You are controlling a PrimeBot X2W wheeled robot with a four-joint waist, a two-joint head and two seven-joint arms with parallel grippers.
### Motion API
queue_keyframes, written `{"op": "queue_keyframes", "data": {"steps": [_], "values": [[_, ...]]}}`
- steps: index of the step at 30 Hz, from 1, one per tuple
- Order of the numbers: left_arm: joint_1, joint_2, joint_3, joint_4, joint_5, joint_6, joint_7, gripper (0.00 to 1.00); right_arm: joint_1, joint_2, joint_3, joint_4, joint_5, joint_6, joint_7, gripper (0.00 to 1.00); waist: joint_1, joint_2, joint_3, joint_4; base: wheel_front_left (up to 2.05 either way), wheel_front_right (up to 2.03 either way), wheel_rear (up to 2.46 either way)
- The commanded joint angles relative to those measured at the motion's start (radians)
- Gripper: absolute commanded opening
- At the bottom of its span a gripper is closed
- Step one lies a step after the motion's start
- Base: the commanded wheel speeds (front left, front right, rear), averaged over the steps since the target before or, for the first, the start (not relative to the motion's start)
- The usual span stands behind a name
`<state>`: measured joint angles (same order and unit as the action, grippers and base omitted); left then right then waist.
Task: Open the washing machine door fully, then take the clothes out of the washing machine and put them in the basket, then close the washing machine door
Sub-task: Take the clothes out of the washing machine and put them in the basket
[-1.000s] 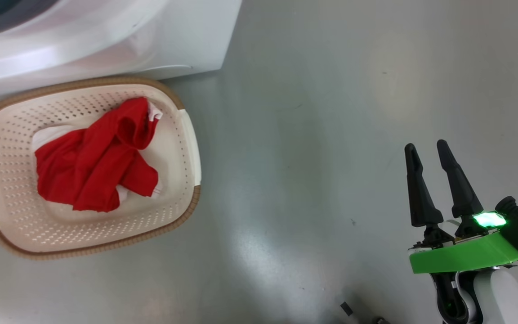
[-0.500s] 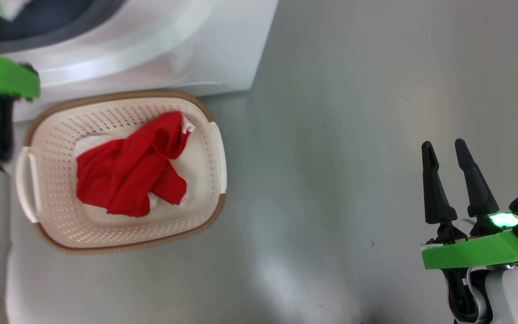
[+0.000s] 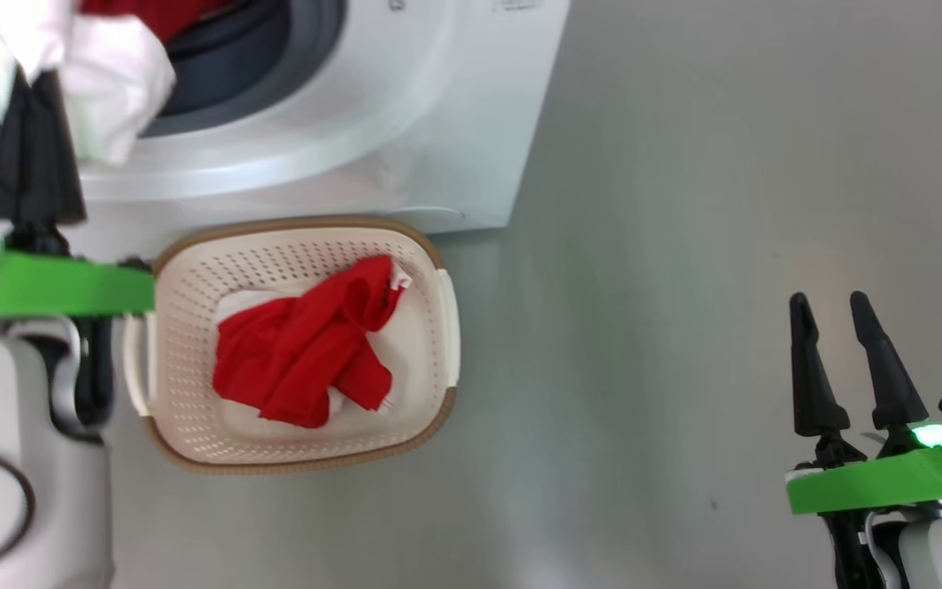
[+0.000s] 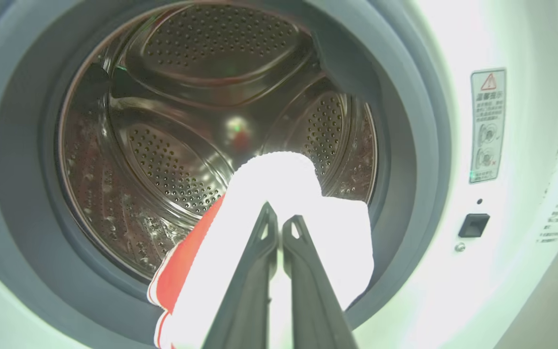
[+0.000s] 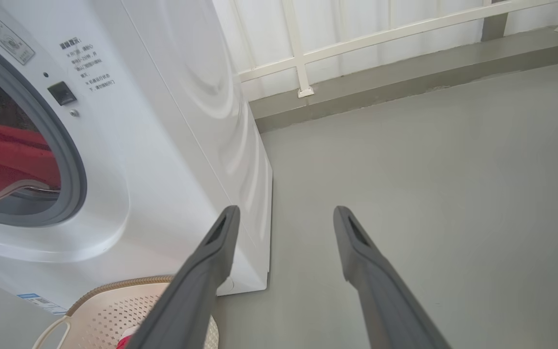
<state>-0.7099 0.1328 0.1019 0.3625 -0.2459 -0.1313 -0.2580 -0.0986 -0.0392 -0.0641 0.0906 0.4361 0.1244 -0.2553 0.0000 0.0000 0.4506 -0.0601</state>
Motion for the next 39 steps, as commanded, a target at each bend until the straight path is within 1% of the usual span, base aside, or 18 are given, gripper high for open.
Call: {"op": "queue_keyframes", "data": {"steps": [1,11,18,22,26,30,31,32,33,34,35,36,37,38,39], "values": [[0.042,0.027,0.036,-0.063,0.006,0.001,-0.004,0.00,0.024,-0.011,0.009,-0.019,-0.012,0.006,-0.006,1.00,0.0000,0.0000,-0.041,0.037,0.00,0.00,0.00],[0.185,-0.005,0.066,-0.283,-0.012,0.001,-0.004,0.00,0.043,-0.011,-0.010,-0.019,-0.014,0.006,-0.006,1.00,0.0000,0.0000,-0.069,0.072,0.00,0.00,0.00],[0.256,-0.027,0.081,-0.461,-0.011,0.001,-0.004,0.00,0.039,-0.011,-0.011,-0.021,-0.008,0.006,-0.006,1.00,0.0000,0.0000,-0.059,0.076,0.00,0.00,0.00],[0.296,-0.036,0.063,-0.504,-0.005,0.001,-0.004,0.00,0.039,-0.011,-0.013,-0.023,-0.003,0.006,-0.006,1.00,0.0000,0.0000,-0.049,0.076,0.00,0.00,0.00],[0.327,-0.038,0.031,-0.452,-0.021,0.001,-0.004,0.00,0.031,-0.011,-0.007,-0.022,-0.001,0.006,-0.006,1.00,0.0000,0.0000,-0.035,0.072,0.00,0.00,0.00],[0.353,-0.034,0.002,-0.331,-0.010,0.001,-0.004,0.00,0.017,-0.011,0.003,-0.021,0.003,0.006,-0.006,1.00,0.0000,0.0000,-0.019,0.062,0.00,0.00,0.00],[0.354,-0.035,-0.001,-0.300,-0.006,0.001,-0.004,0.09,0.015,-0.011,0.006,-0.022,0.005,0.006,-0.006,1.00,0.0000,0.0000,-0.013,0.058,0.00,0.00,0.00],[0.354,-0.035,-0.001,-0.300,-0.006,0.001,-0.004,0.09,0.015,-0.011,0.006,-0.022,0.005,0.006,-0.006,1.00,0.0000,0.0000,-0.013,0.058,0.00,0.00,0.00],[0.353,-0.038,0.000,-0.269,-0.010,0.001,-0.004,0.15,0.012,-0.011,0.009,-0.023,0.007,0.006,-0.006,1.00,0.0000,0.0000,-0.006,0.055,0.00,0.00,0.00],[0.352,-0.040,-0.003,-0.237,-0.009,0.001,-0.004,0.15,0.010,-0.011,0.011,-0.024,0.011,0.006,-0.006,1.00,0.0000,0.0000,0.000,0.052,0.00,0.00,0.00],[0.342,-0.042,-0.013,-0.177,-0.006,0.001,-0.004,0.11,0.007,-0.011,0.010,-0.025,0.018,0.006,-0.006,1.00,0.0000,0.0000,0.016,0.048,0.00,0.00,0.00],[0.342,-0.042,-0.013,-0.177,-0.006,0.001,-0.004,0.11,0.007,-0.011,0.010,-0.025,0.018,0.006,-0.006,1.00,0.0000,0.0000,0.016,0.048,0.00,0.00,0.00],[0.336,-0.041,-0.021,-0.144,-0.007,0.001,-0.004,0.11,0.005,-0.011,0.010,-0.026,0.021,0.006,-0.006,1.00,0.0000,0.0000,0.025,0.046,0.00,0.00,0.00],[0.327,-0.041,-0.027,-0.114,-0.007,0.001,-0.004,0.08,0.004,-0.011,0.011,-0.027,0.024,0.006,-0.006,1.00,0.0000,0.0000,0.034,0.044,0.00,0.00,0.00],[0.319,-0.038,-0.035,-0.078,-0.006,0.001,-0.004,0.08,0.002,-0.011,0.011,-0.029,0.025,0.006,-0.006,1.00,0.0000,0.0000,0.043,0.042,0.00,0.00,0.00]]}}
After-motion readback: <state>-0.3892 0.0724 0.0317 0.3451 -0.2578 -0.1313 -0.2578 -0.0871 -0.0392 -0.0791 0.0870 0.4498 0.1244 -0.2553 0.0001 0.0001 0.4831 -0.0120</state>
